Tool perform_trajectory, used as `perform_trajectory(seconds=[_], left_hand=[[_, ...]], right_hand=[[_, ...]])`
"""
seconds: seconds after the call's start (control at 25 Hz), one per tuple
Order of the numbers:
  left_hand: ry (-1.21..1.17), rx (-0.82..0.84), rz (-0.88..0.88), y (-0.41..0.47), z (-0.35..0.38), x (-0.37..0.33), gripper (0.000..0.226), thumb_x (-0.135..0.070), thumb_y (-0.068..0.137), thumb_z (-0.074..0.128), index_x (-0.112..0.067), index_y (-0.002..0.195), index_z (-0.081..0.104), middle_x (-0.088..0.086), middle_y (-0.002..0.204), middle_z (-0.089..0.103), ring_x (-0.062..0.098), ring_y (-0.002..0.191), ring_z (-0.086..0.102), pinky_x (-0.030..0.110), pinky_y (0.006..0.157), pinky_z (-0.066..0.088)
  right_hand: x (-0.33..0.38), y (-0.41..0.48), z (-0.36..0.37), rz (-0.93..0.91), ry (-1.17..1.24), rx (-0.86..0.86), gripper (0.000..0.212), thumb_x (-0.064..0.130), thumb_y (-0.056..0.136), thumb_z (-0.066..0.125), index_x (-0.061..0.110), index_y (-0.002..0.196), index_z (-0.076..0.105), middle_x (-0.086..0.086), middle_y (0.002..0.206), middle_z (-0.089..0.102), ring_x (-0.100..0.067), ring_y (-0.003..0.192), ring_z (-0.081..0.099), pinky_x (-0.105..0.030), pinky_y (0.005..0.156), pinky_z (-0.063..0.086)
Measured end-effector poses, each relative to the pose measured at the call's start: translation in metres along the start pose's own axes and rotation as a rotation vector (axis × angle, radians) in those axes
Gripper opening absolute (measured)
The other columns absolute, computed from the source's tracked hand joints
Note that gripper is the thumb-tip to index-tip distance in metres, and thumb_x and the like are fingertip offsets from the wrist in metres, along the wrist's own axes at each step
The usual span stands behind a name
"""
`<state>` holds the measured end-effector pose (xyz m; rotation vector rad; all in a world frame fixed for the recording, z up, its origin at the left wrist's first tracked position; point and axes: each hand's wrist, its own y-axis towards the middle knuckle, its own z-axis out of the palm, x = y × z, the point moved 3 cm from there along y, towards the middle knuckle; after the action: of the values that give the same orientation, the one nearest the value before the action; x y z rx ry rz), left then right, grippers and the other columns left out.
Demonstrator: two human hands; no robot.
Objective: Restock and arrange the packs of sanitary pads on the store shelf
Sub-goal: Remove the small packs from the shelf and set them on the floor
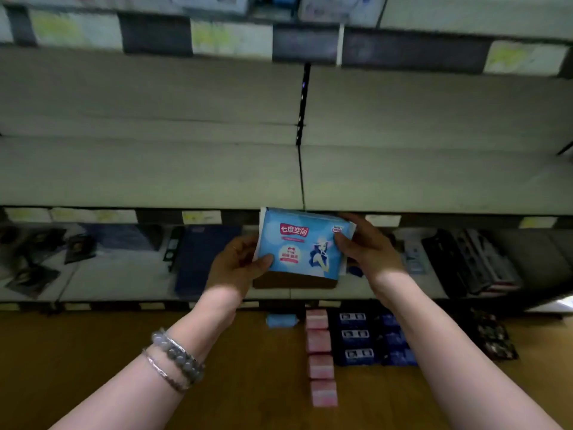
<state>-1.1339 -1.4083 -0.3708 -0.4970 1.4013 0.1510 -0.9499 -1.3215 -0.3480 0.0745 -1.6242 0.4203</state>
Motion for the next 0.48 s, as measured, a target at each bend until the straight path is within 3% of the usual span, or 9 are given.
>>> perform_trajectory(seconds=[0.12,0.24,0.4,0.48], left_hand=[[0.038,0.042,-0.079,0.027,-0.011,0.085,0.029,0.005,0.082,0.06,-0.018,0.099,0.058,-0.006,0.092,0.067,0.007,0.079,0.067,0.017,0.062,0.056],[0.107,0.018,-0.146,0.054,-0.021,0.176,0.029,0.008,0.082,0.059,-0.016,0.098,0.056,-0.01,0.088,0.064,0.002,0.075,0.065,0.015,0.059,0.054],[0.186,0.031,-0.236,0.083,-0.032,0.285,0.031,0.008,0.083,0.06,-0.019,0.097,0.058,-0.011,0.084,0.067,0.008,0.076,0.065,0.016,0.061,0.052],[0.254,0.055,-0.314,0.101,-0.038,0.34,0.027,0.002,0.084,0.061,-0.016,0.105,0.058,0.0,0.1,0.065,0.014,0.087,0.063,0.024,0.077,0.054]], right_hand=[[-0.085,0.025,0.008,0.028,-0.037,0.03,0.028,0.008,0.089,0.057,0.021,0.113,0.052,-0.003,0.106,0.062,-0.004,0.078,0.066,-0.015,0.06,0.053],[-0.178,0.057,0.016,0.076,-0.044,0.048,0.03,0.005,0.089,0.058,0.018,0.115,0.051,-0.006,0.11,0.06,-0.007,0.083,0.063,-0.016,0.06,0.054],[-0.295,0.093,0.028,0.099,-0.125,0.1,0.034,0.001,0.085,0.062,0.019,0.11,0.048,-0.007,0.111,0.057,-0.013,0.088,0.062,-0.017,0.063,0.055],[-0.356,0.114,0.033,0.102,-0.26,0.149,0.033,0.002,0.084,0.065,0.017,0.108,0.048,-0.013,0.115,0.057,-0.024,0.1,0.06,-0.028,0.072,0.056]])
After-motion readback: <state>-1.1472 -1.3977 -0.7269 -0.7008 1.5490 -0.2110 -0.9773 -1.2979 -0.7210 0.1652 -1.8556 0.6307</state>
